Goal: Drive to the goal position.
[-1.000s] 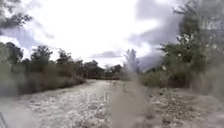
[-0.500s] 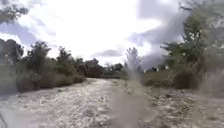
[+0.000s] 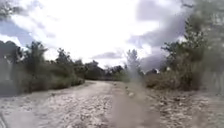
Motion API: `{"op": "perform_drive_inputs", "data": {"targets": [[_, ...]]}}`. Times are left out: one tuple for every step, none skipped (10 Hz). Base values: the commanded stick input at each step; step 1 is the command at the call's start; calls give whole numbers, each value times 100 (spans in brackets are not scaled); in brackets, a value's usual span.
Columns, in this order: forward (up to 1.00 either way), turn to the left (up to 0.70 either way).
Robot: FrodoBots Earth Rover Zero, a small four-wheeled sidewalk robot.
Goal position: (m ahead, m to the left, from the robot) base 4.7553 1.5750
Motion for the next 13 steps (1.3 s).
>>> {"op": "perform_drive_inputs", "data": {"targets": [[69,1],[69,1],[69,1],[69,1],[69,1],[69,1],[69,1],[69,1],[69,1],[69,1],[69,1],[69,1],[69,1]]}}
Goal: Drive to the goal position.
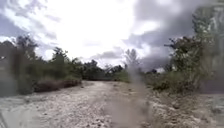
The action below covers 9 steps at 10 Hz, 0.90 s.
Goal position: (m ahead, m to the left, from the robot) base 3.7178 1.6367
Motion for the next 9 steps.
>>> {"op": "perform_drive_inputs", "data": {"targets": [[69,1],[69,1],[69,3],[69,13],[69,14],[69,14],[69,14],[69,14],[69,14]]}}
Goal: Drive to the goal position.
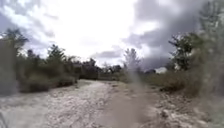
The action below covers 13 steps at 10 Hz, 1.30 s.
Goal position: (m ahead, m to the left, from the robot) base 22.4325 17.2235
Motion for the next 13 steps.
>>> {"op": "perform_drive_inputs", "data": {"targets": [[69,14],[69,14],[69,14],[69,13],[69,1],[69,1],[69,1],[69,12],[69,14],[69,13],[69,12],[69,1],[69,1]]}}
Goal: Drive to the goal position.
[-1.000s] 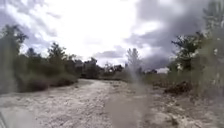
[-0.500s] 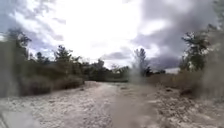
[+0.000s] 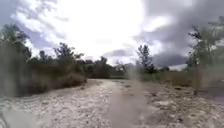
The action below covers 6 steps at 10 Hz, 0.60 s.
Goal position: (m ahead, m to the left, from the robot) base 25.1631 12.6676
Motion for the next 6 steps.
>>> {"op": "perform_drive_inputs", "data": {"targets": [[69,1],[69,1],[69,1],[69,1],[69,1],[69,1]]}}
